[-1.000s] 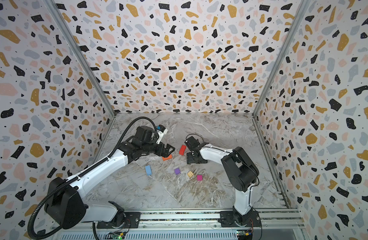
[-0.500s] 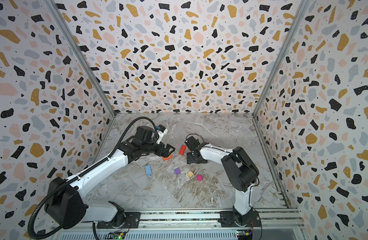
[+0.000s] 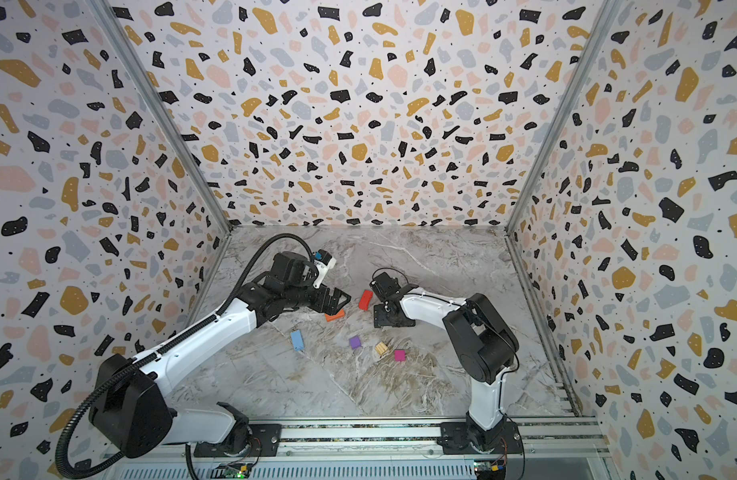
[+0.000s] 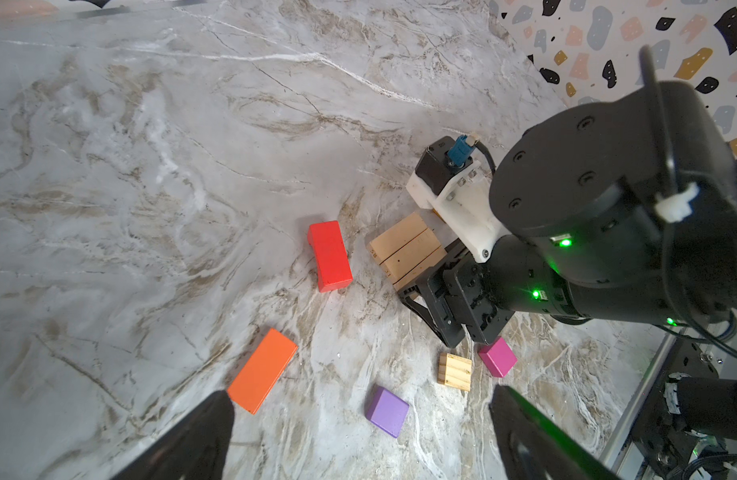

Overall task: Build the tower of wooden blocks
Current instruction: 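Hold the wood bar pressed on top of the stack with the right gripper, then open and lift the right gripper off the stack while the left arm rises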

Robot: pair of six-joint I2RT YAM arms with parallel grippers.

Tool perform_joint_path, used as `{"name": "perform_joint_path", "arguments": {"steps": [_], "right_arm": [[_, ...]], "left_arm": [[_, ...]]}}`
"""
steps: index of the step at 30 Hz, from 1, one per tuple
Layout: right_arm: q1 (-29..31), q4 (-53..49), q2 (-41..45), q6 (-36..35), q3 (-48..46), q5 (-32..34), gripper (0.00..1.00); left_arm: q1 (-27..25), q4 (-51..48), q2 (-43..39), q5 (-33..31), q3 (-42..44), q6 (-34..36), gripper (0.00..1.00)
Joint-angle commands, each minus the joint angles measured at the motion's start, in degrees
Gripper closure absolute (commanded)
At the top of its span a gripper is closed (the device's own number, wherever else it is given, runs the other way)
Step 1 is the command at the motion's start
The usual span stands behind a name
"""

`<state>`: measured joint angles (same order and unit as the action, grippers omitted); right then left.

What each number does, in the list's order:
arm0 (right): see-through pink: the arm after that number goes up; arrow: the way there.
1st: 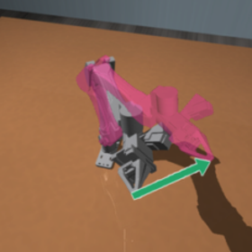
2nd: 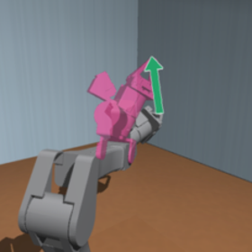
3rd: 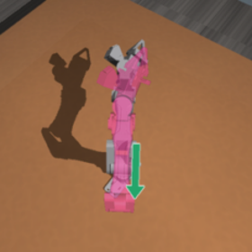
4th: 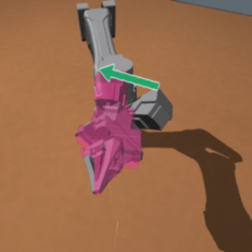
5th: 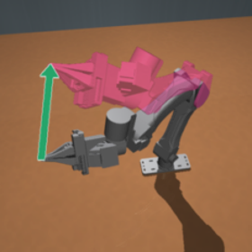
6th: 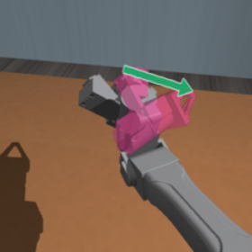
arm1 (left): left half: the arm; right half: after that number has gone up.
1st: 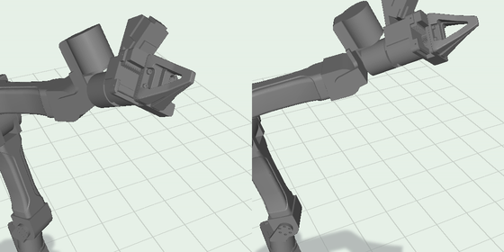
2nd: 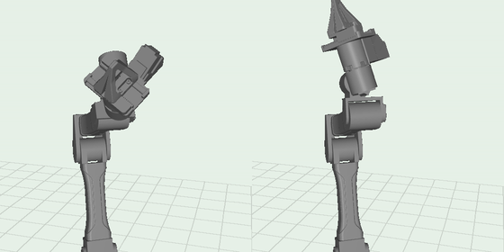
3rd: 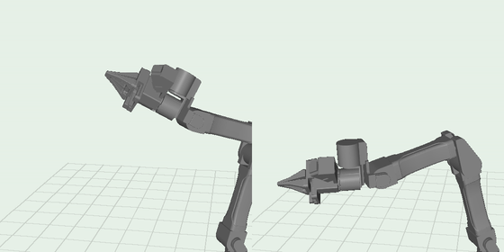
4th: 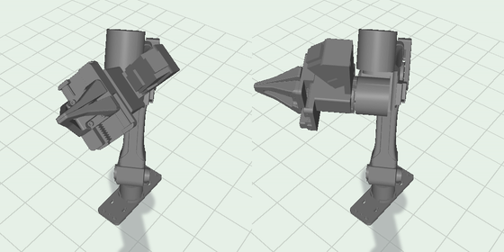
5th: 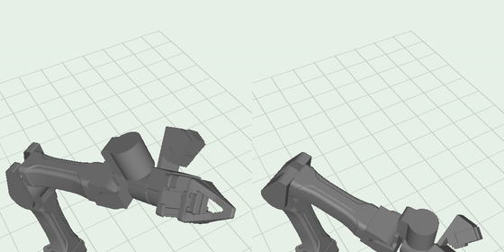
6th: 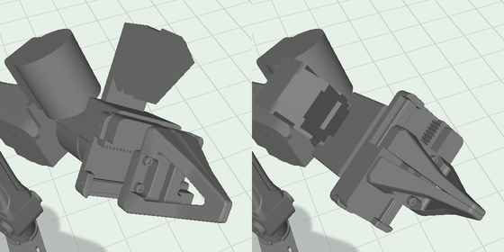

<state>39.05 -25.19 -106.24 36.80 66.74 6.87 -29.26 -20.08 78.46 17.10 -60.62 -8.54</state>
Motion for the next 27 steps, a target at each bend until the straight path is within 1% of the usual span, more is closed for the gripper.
{"name": "perform_joint_path", "arguments": {"steps": [1,6,20,27], "right_arm": [[-0.2,-0.7,0.8,0.6,0.8,0.0,0.16],[-0.2,-0.7,0.9,0.6,0.8,-0.1,0.13],[-0.5,-1.0,2.7,0.3,0.8,0.9,0.12],[-0.5,-0.7,6.2,0.1,-0.3,1.4,0.1]], "left_arm": [[0.4,1.4,0.2,0.9,0.4,0.6,0.03],[0.4,1.3,0.2,1.0,0.3,0.6,0.03],[0.4,1.3,0.3,1.0,0.3,0.5,0.03],[0.4,1.2,0.3,0.3,0.3,0.3,0.03]]}}
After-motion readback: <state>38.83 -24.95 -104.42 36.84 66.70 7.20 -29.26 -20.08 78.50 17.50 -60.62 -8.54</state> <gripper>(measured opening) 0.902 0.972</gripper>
